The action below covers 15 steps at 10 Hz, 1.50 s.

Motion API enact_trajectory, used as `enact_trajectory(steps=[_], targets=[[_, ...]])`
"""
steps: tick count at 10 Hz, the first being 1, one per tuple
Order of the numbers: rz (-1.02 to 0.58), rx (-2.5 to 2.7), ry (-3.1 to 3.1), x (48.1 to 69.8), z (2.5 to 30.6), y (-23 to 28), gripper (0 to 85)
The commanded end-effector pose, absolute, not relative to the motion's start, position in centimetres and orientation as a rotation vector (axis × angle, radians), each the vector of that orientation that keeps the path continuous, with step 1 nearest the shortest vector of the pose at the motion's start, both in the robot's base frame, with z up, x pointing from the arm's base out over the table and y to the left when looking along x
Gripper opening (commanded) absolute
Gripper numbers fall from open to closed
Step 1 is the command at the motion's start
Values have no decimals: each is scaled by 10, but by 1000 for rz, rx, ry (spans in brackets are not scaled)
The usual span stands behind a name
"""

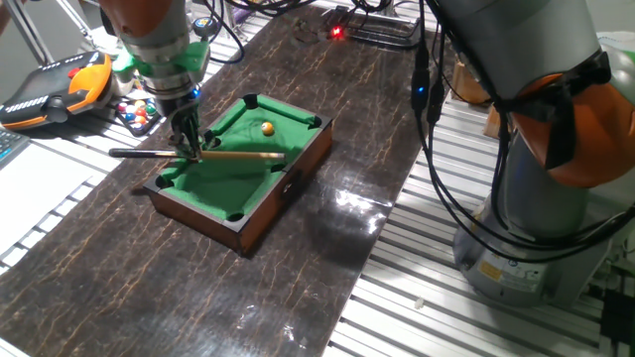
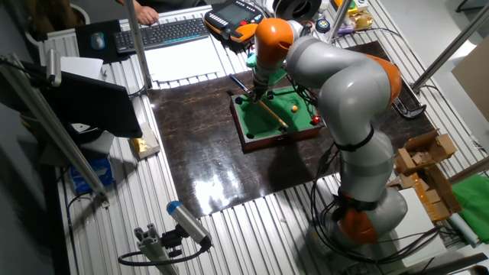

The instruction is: Hit the pool ball

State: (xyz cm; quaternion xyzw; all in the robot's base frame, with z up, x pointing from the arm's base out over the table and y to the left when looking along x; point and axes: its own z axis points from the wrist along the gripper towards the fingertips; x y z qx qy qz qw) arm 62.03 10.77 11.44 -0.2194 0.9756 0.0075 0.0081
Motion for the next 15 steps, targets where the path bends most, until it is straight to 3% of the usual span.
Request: enact_trajectory(steps=[1, 4, 15], targets=[[34, -670, 3067, 619, 116, 105, 10], [61, -637, 3082, 614, 128, 96, 13], [66, -705, 3085, 614, 128, 95, 20]])
